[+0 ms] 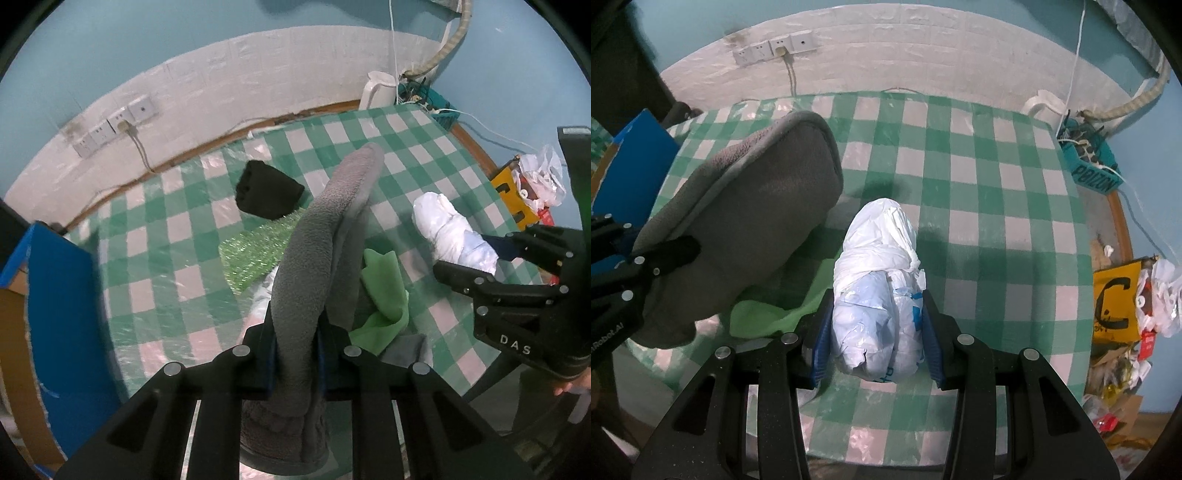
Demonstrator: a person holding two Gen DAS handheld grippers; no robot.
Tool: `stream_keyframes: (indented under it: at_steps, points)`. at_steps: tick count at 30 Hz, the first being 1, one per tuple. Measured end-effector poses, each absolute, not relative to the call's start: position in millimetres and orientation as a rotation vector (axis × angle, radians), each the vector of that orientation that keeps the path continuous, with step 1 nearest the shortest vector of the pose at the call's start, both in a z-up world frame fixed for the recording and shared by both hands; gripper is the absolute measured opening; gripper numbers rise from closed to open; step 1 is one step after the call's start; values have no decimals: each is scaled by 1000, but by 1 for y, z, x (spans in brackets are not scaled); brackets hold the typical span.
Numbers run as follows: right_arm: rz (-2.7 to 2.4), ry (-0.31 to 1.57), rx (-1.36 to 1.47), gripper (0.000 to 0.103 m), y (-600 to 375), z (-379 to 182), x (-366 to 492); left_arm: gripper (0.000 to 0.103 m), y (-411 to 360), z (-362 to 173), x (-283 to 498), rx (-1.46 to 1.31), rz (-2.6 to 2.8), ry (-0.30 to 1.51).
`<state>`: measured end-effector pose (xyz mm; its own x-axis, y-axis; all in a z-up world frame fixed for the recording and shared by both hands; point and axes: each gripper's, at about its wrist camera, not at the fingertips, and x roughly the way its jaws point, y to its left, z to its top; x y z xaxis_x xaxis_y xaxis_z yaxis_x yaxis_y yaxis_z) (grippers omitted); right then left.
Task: Organize soft objects
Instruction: 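Grasp the white plastic bundle with right tool while left tool grasps grey towel, then lift the grey towel and white bundle with both tools toward the box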
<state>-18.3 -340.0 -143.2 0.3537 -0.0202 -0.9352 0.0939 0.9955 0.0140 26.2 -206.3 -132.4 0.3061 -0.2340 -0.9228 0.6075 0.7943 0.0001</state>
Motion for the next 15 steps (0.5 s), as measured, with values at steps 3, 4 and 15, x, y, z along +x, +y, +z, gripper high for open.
stream_keyframes:
  at_steps: [3, 4, 15]
  points:
    - [-71, 1192, 56, 42, -335, -136, -21, 16, -203, -124, 21, 403, -560, 1097]
    - [-70, 1187, 53, 42, -334, -134, -22, 16, -201, -121, 20, 405, -556, 1090]
    - [-56, 1144, 6, 42, -318, -111, -27, 16, -175, -93, 6, 396, -517, 1012]
